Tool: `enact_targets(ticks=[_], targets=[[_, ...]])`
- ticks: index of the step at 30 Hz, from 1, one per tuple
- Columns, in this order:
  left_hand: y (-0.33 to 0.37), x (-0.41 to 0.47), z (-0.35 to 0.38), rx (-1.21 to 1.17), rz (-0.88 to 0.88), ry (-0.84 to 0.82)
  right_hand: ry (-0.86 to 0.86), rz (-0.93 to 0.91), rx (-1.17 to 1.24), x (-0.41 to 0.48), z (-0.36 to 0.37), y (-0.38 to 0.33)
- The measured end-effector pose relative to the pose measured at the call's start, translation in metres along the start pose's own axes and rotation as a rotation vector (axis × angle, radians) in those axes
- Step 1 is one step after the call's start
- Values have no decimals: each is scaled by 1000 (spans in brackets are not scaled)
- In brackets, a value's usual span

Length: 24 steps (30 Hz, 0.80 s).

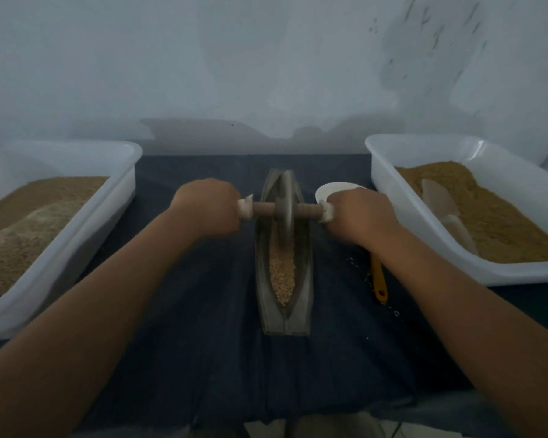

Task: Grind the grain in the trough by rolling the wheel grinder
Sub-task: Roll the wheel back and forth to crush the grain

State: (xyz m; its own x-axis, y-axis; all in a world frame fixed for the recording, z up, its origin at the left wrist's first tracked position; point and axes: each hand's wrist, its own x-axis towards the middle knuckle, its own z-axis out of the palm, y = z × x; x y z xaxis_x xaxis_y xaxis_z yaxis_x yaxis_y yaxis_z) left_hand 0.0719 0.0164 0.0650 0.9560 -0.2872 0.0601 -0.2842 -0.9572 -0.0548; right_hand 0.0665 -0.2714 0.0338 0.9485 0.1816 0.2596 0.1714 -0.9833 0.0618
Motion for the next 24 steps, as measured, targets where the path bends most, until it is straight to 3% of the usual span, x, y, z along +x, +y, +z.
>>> enact_targets(ticks=[2,5,7,13,15,20,22,24], targets=[[-8,-28,4,-25,101,-101,-31,-67,25,-29,0,4],[-14,-62,10,-96,155,-245,159,-213,4,-73,-4,7],[-17,-54,12,-150,131,-294,212,-200,-57,-69,-6,6],[-6,22,7,-11,-78,67,87,29,-69,17,-6,-5],[-5,22,11,-60,-69,20,63,9,-86,23,-11,-4],[-19,-51,19,-188,59,-301,-75,-154,40,-30,-8,3],[-19,-69,18,-214,62,-316,-199,-182,72,-49,-2,7],[-16,-63,17,-165,66,-257,-179,-158,18,-44,4,7]])
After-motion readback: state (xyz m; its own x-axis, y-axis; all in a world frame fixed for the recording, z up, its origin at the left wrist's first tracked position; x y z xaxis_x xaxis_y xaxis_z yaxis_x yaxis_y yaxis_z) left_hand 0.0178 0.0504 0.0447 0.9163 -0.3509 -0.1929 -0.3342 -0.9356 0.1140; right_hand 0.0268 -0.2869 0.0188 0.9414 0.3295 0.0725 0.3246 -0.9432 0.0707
